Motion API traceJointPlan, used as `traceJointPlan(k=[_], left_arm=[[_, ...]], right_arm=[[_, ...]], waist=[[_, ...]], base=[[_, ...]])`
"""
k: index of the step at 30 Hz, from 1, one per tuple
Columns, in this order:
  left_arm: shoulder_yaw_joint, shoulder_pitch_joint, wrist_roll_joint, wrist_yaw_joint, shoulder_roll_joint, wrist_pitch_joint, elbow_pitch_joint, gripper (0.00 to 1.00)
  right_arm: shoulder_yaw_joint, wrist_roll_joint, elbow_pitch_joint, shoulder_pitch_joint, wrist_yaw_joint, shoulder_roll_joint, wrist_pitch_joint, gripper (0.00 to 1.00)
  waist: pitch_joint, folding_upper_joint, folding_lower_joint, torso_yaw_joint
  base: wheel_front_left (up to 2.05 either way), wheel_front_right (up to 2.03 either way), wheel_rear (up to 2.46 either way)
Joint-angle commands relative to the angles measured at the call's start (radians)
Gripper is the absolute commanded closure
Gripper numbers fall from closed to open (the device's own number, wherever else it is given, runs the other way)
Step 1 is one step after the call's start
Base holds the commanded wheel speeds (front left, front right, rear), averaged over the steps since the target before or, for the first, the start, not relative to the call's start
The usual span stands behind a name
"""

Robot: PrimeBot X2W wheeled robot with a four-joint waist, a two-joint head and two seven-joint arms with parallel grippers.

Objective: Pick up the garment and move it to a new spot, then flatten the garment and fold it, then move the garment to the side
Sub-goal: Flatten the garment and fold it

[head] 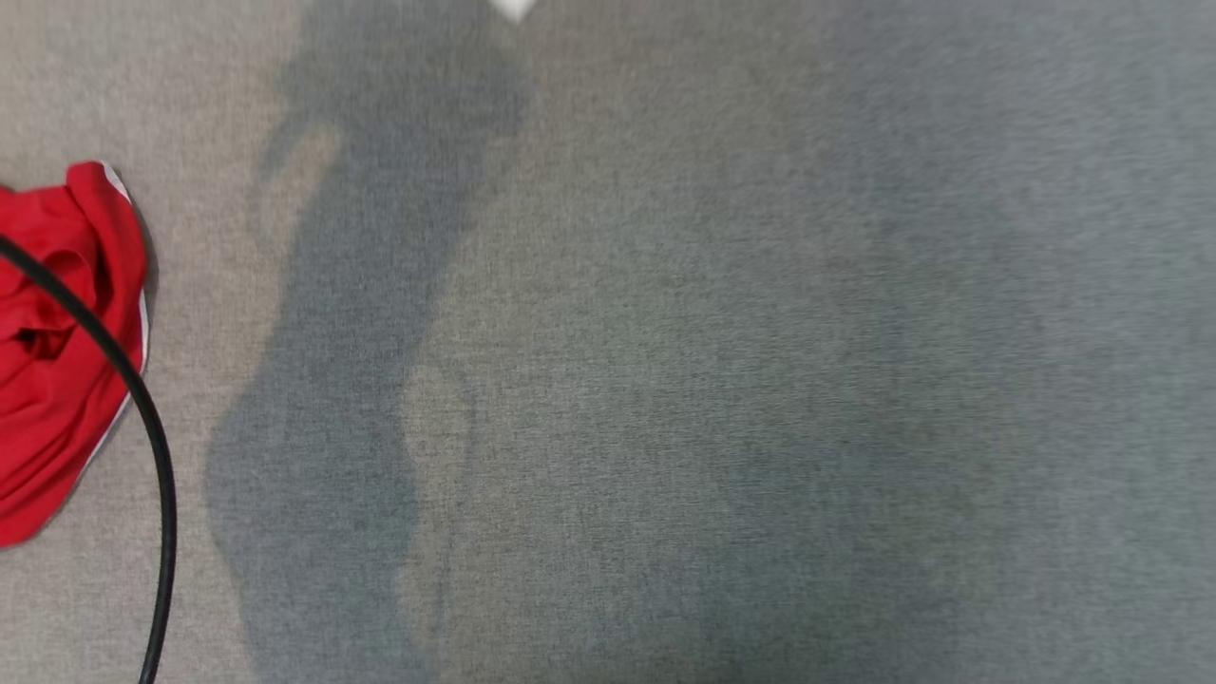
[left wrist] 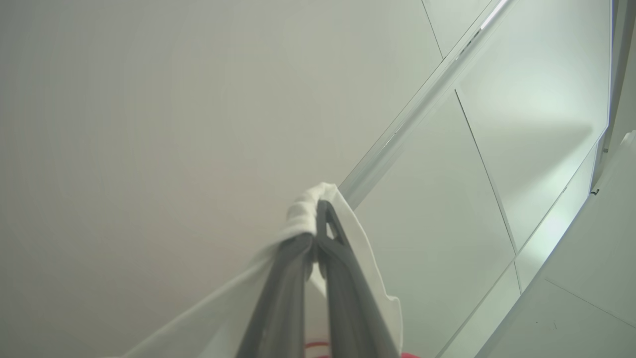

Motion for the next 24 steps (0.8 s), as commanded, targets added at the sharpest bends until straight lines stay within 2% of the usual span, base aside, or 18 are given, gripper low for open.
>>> traceJointPlan(k=[1,3,6,11,16,24], left_arm=[[-0.004,-0.028,0.017,-0.039,-0.003,-0.026,0.020,1.00],[-0.026,-0.034,0.052,-0.095,-0.015,-0.062,0.058,1.00],[-0.074,-0.026,0.113,-0.157,-0.009,-0.099,0.117,1.00],[-0.150,0.057,0.167,-0.231,-0.017,-0.117,0.216,1.00],[-0.253,0.177,0.247,-0.272,0.006,-0.115,0.293,1.00],[-0.332,0.343,0.274,-0.304,0.045,-0.088,0.337,1.00]], right_arm=[[0.024,0.010,0.017,-0.004,0.000,-0.015,-0.038,1.00],[0.074,0.034,0.043,0.005,0.000,-0.029,-0.094,1.00],[0.151,0.078,0.086,0.050,0.000,-0.051,-0.147,1.00],[0.263,0.167,0.149,0.171,0.000,-0.083,-0.197,1.00],[0.354,0.265,0.179,0.310,0.000,-0.093,-0.223,1.00],[0.441,0.406,0.186,0.481,0.000,-0.108,-0.239,1.00]], waist=[[0.046,0.0000,0.0000,0.018],[0.060,0.0000,0.0000,0.027],[0.079,0.0000,0.0000,0.038],[0.089,0.0000,0.0000,0.057],[0.068,0.0000,0.0000,0.066],[-0.019,0.0000,0.0000,0.071]], base=[[0.00,0.00,0.00],[0.00,0.00,0.00],[0.00,0.00,0.00],[0.00,0.00,0.00],[0.00,0.00,0.00],[0.00,0.00,0.00]])
